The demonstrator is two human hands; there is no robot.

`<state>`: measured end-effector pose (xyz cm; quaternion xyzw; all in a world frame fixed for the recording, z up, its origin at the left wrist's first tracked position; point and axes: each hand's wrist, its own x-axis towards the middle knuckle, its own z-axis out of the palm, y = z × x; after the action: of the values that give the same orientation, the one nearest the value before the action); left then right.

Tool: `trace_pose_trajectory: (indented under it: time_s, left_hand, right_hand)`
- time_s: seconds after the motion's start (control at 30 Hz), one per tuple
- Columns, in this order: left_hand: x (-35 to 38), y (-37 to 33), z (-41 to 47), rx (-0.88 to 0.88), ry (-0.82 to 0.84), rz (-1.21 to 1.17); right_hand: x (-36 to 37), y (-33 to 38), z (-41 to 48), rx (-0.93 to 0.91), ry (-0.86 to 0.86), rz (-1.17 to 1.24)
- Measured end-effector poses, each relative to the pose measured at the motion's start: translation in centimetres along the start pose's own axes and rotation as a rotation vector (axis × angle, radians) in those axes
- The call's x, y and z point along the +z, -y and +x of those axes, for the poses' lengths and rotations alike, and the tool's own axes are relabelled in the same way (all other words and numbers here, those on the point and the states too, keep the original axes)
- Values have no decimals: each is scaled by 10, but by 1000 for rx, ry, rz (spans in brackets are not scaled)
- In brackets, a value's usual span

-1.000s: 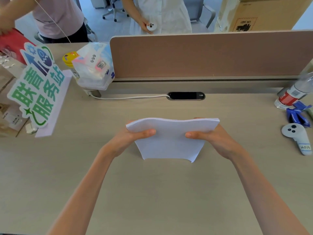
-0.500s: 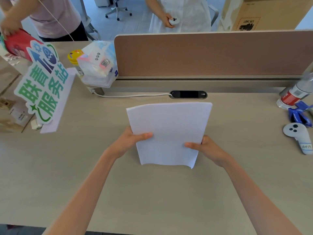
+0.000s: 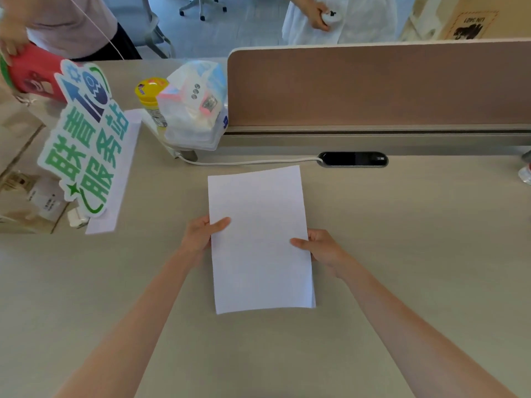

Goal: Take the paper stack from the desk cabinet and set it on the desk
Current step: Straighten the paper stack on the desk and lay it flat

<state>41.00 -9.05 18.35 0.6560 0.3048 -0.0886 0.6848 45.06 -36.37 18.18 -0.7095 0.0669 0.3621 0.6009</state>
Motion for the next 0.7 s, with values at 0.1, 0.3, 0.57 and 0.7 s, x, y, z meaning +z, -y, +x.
trace_pose_trajectory:
  time_s: [0.1, 0.3, 0.57, 0.7]
  left_hand:
    - [-15, 2, 27, -20, -19, 10]
    - [-31, 7, 74, -35, -44, 68]
    - [-41, 5, 112, 19, -179, 259]
    - [-44, 9, 121, 62, -246, 368]
  right_hand:
    - [27, -3, 23, 42, -87, -3]
    - [61, 1, 59, 31, -310, -241]
    - [87, 15, 83, 51, -473, -439]
    - [98, 13, 91, 58, -539, -429]
